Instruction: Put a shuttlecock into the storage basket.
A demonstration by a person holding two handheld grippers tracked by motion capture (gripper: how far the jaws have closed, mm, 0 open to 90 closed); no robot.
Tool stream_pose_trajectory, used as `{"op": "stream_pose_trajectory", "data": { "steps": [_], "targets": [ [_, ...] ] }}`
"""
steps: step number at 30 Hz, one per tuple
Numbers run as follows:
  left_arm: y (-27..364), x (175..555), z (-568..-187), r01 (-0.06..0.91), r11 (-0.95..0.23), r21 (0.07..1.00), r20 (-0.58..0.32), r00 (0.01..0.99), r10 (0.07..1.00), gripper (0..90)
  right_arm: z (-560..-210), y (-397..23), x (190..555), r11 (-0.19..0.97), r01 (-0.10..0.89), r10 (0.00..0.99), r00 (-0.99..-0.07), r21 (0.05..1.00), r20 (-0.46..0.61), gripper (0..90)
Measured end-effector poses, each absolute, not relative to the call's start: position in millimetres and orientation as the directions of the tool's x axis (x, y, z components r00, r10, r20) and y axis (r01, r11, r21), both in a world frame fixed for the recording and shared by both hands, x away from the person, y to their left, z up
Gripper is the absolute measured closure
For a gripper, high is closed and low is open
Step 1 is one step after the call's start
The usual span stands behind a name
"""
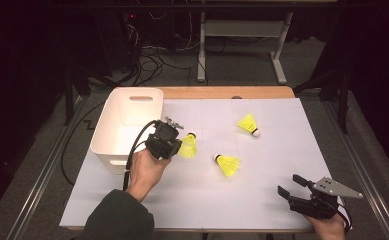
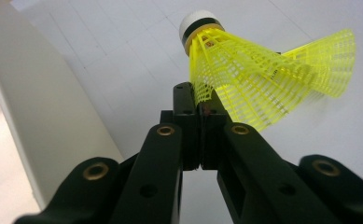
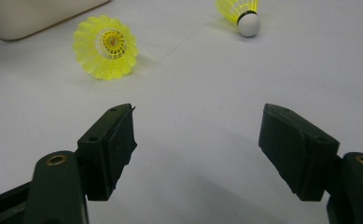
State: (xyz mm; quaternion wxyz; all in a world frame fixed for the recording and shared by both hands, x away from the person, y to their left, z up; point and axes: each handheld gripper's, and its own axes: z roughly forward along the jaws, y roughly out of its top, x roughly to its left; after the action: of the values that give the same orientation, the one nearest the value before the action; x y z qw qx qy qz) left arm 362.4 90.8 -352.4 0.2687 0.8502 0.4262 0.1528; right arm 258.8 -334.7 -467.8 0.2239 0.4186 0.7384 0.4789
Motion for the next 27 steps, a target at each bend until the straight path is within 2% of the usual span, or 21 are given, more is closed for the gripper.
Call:
{"op": "stream_pose_trajectory", "data": {
  "steps": [27],
  "targets": [
    [93,386,-335,0.658,-0.491,0.571,0.025,0.584,0.812,89.0,-468,-335,259,0.186,0.409,0.835,-0.546,0.893,0.076,27.4]
  ]
}}
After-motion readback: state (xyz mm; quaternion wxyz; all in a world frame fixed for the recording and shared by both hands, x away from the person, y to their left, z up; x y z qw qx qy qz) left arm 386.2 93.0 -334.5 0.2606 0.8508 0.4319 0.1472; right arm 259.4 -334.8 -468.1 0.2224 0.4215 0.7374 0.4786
